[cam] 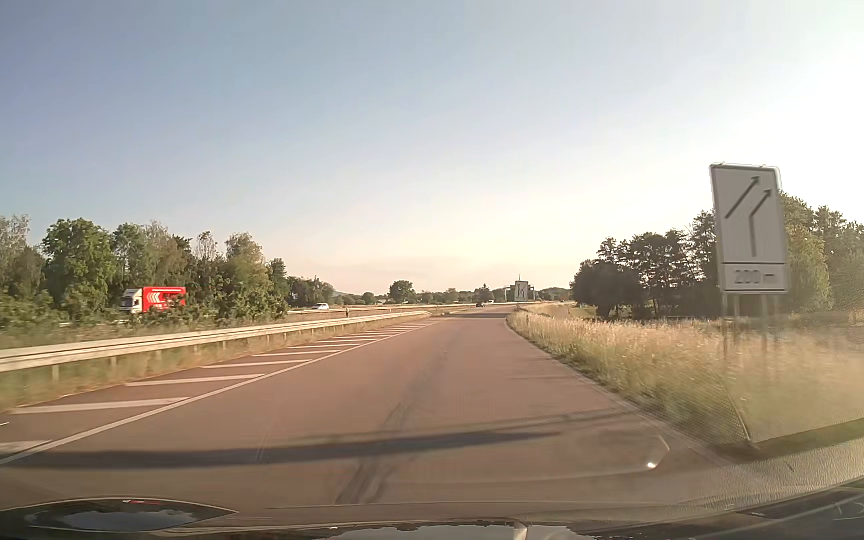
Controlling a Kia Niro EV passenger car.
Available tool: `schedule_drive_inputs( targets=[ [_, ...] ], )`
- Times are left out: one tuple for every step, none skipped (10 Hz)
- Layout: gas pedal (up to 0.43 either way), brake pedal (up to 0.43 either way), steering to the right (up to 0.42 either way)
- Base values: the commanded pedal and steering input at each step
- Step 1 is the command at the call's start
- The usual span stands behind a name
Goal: Follow the waypoints while adhering to traffic rules and regulations
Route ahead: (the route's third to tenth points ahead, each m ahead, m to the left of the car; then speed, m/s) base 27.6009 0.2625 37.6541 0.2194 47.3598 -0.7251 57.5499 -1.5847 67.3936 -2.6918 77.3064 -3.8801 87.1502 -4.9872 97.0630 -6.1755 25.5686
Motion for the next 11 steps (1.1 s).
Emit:
schedule_drive_inputs(
  targets=[
    [0.15, 0.0, 0.011],
    [0.15, 0.0, 0.011],
    [0.15, 0.0, 0.01],
    [0.15, 0.0, 0.01],
    [0.15, 0.0, 0.01],
    [0.15, 0.0, 0.01],
    [0.15, 0.0, 0.01],
    [0.15, 0.0, 0.01],
    [0.15, 0.0, 0.01],
    [0.15, 0.0, 0.01],
    [0.15, 0.0, 0.009]
  ],
)
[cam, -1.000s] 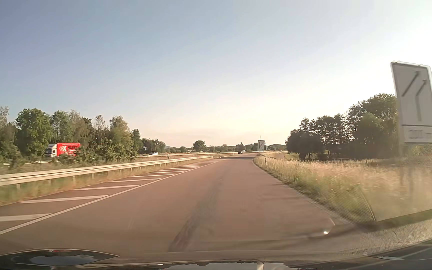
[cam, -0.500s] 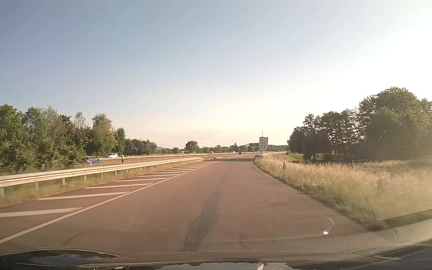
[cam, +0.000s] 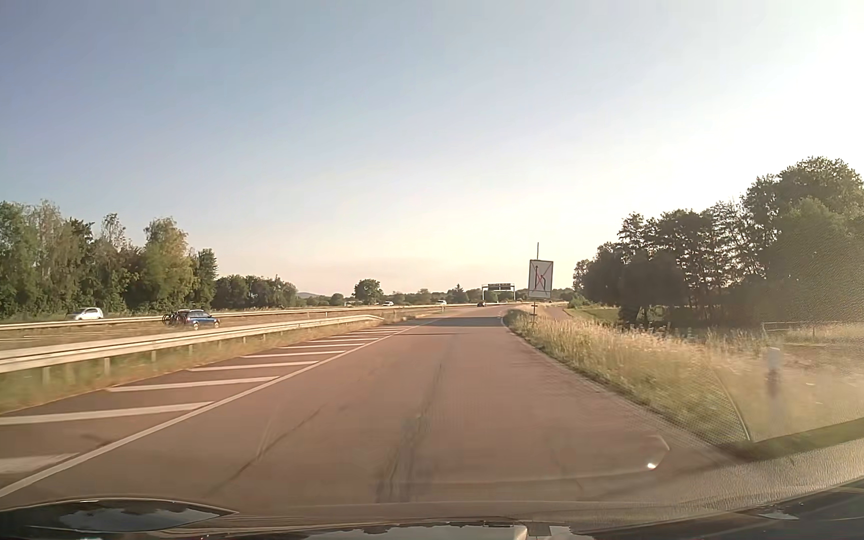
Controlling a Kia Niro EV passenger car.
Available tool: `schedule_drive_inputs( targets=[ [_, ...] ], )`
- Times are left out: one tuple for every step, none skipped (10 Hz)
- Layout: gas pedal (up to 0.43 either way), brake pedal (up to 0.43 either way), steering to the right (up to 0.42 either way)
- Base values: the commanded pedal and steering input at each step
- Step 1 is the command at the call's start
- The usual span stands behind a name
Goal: Follow the waypoints while adhering to traffic rules and regulations
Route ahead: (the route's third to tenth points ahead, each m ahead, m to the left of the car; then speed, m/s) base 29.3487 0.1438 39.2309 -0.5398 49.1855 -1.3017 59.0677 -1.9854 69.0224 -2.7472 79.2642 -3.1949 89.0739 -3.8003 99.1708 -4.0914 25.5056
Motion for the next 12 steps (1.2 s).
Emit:
schedule_drive_inputs(
  targets=[
    [0.15, 0.0, 0.009],
    [0.15, 0.0, 0.008],
    [0.157, 0.0, 0.007],
    [0.169, 0.0, 0.006],
    [0.189, 0.0, 0.006],
    [0.189, 0.0, 0.005],
    [0.189, 0.0, 0.005],
    [0.189, 0.0, 0.005],
    [0.169, 0.0, 0.006],
    [0.15, 0.0, 0.006],
    [0.138, 0.0, 0.006],
    [0.138, 0.0, 0.006]
  ],
)
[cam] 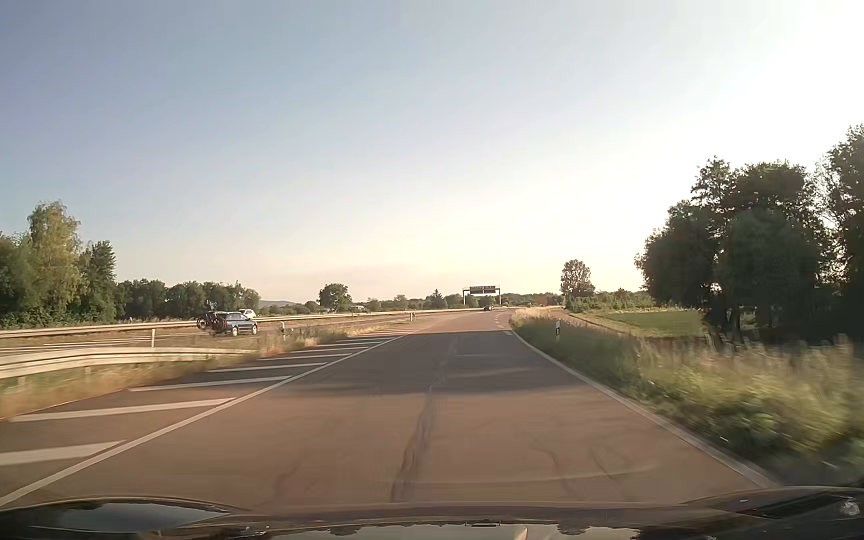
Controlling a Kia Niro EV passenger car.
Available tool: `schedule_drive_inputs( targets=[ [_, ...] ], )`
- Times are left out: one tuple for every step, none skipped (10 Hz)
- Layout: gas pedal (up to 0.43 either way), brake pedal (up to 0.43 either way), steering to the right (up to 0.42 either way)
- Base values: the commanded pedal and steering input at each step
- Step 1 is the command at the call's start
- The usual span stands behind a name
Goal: Follow the waypoints while adhering to traffic rules and regulations
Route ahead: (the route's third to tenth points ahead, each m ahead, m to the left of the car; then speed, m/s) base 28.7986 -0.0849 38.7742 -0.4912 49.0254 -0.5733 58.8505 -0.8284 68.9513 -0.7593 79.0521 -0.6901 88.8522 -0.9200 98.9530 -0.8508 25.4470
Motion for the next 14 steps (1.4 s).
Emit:
schedule_drive_inputs(
  targets=[
    [0.118, 0.0, 0.006],
    [0.118, 0.0, 0.006],
    [0.118, 0.0, 0.006],
    [0.118, 0.0, 0.006],
    [0.118, 0.0, 0.006],
    [0.118, 0.0, 0.006],
    [0.118, 0.0, 0.006],
    [0.118, 0.0, 0.006],
    [0.118, 0.0, 0.006],
    [0.118, 0.0, 0.006],
    [0.118, 0.0, 0.006],
    [0.118, 0.0, 0.006],
    [0.118, 0.0, 0.006],
    [0.118, 0.0, 0.006]
  ],
)
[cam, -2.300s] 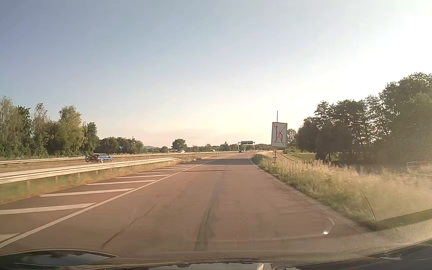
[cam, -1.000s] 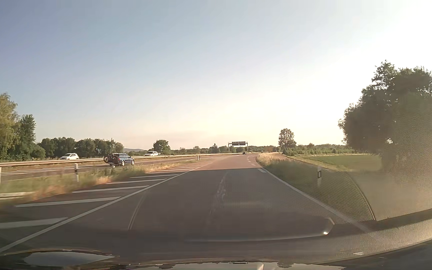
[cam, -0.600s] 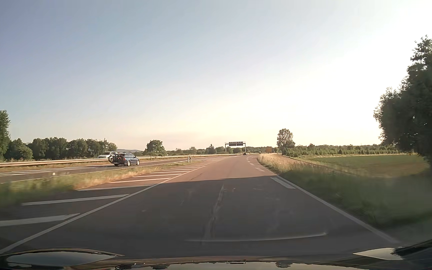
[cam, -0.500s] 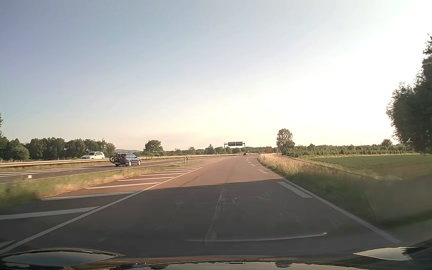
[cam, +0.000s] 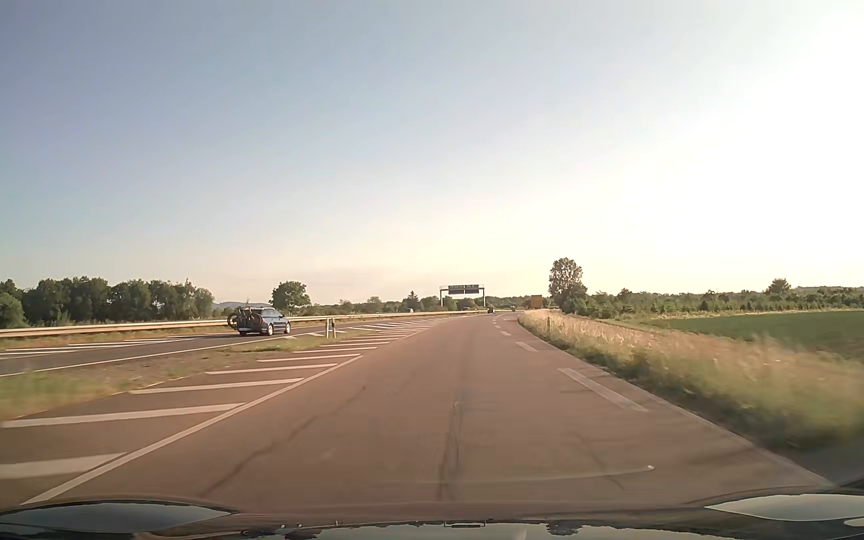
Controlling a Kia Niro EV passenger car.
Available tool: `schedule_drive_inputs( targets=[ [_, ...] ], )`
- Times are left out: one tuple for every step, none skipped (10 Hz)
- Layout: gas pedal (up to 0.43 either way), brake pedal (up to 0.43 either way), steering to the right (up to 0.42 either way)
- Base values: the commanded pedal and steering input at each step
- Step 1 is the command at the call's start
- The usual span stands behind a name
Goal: Follow the waypoints while adhering to traffic rules and regulations
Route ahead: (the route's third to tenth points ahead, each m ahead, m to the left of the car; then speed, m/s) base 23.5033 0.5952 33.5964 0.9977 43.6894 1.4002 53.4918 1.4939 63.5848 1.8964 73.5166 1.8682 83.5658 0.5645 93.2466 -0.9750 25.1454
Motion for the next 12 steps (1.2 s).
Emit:
schedule_drive_inputs(
  targets=[
    [0.118, 0.0, 0.006],
    [0.118, 0.0, 0.006],
    [0.118, 0.0, 0.006],
    [0.118, 0.0, 0.006],
    [0.118, 0.0, 0.006],
    [0.118, 0.0, 0.006],
    [0.118, 0.0, 0.006],
    [0.118, 0.0, 0.006],
    [0.118, 0.0, 0.006],
    [0.118, 0.0, 0.006],
    [0.118, 0.0, 0.006],
    [0.118, 0.0, 0.006]
  ],
)
